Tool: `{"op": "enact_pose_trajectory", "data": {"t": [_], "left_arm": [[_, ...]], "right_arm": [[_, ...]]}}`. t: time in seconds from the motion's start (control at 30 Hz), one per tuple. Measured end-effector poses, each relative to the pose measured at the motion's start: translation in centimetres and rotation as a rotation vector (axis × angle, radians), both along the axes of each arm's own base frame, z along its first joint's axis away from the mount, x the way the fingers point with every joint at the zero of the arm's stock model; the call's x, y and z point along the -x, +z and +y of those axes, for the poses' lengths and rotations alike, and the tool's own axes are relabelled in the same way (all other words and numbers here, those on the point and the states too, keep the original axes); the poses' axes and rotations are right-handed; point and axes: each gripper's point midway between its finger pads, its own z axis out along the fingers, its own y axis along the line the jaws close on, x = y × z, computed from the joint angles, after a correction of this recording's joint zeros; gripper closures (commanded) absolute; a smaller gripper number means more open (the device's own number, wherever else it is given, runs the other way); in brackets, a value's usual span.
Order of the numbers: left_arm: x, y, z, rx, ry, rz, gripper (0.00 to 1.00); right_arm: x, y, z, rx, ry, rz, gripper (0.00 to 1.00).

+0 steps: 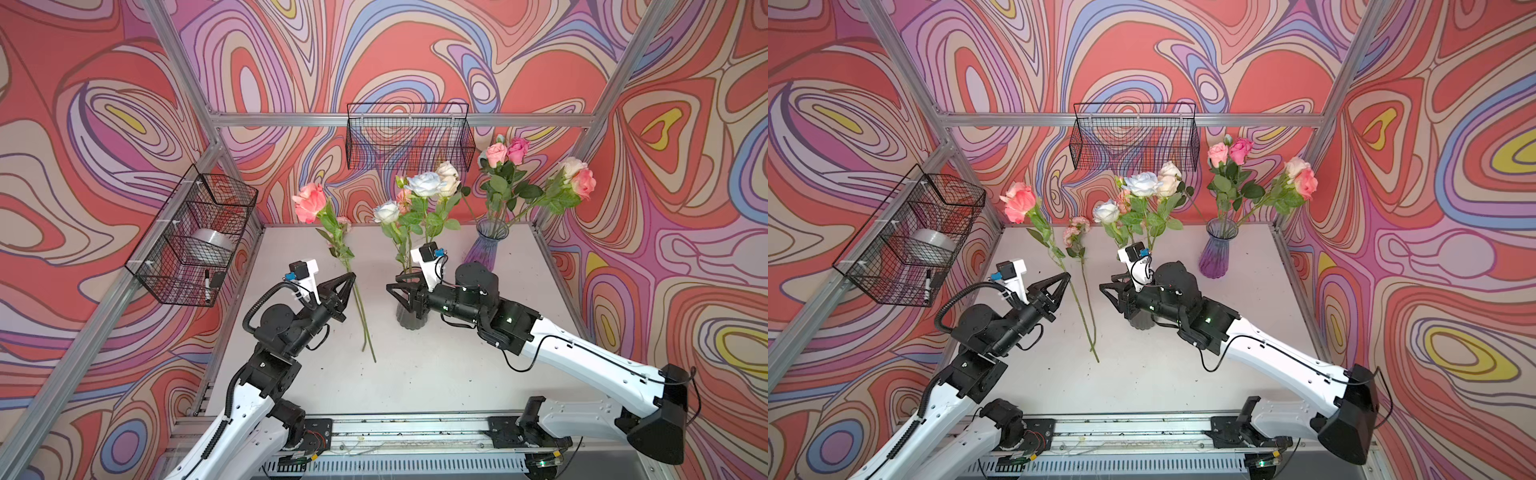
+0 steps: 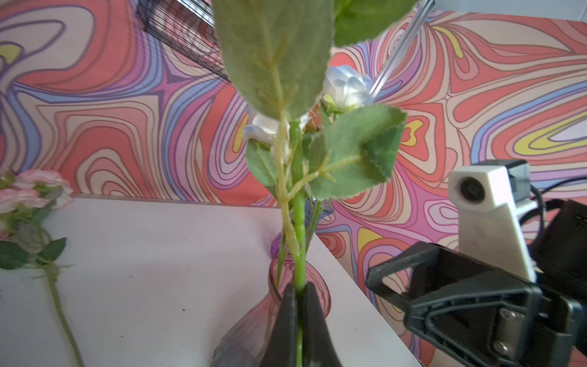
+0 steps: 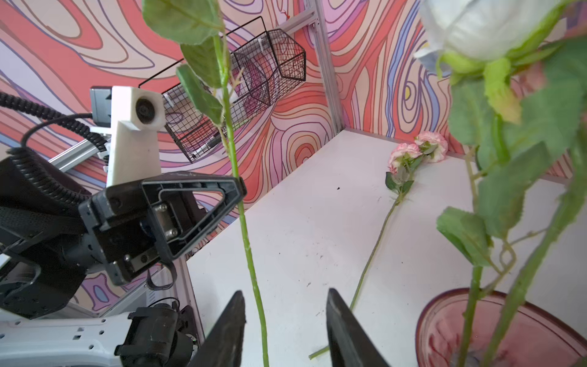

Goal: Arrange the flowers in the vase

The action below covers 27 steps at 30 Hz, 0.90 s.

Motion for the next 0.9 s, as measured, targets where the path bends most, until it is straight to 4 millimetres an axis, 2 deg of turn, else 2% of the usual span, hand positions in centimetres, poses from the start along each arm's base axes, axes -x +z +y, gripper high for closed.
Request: {"op": "enact_pose_trajectory", "data": {"t": [0.1, 0.23, 0.57, 0.73, 0.9], "left_arm": [[0.9, 0.1, -1.7, -0.009, -0.06, -0.015, 1.0], [0.7, 0.0, -2.4, -0.01, -0.076, -0.017, 1.0], [0.4, 0.4, -2.5, 0.007, -0.07, -0.027, 1.0], [0.4, 0.7, -2.4, 0.022, -0.07, -0.03, 1.0], [0.3, 0.9, -2.3, 0.035, -0.063, -0.03, 1.0]], "right_arm": [[0.3, 0.4, 1.2, 0.002, 0.036, -0.008, 0.57], [0.5, -0.1, 2.1, 0.017, 0.068, -0.005, 0.57], [0.6, -1.2, 2.7, 0.045, 0.084, 0.0, 0.6], [0.3, -2.5, 3.2, 0.071, 0.089, 0.017, 0.62], [0.2, -3.5, 3.7, 0.089, 0.101, 0.032, 0.68]]}}
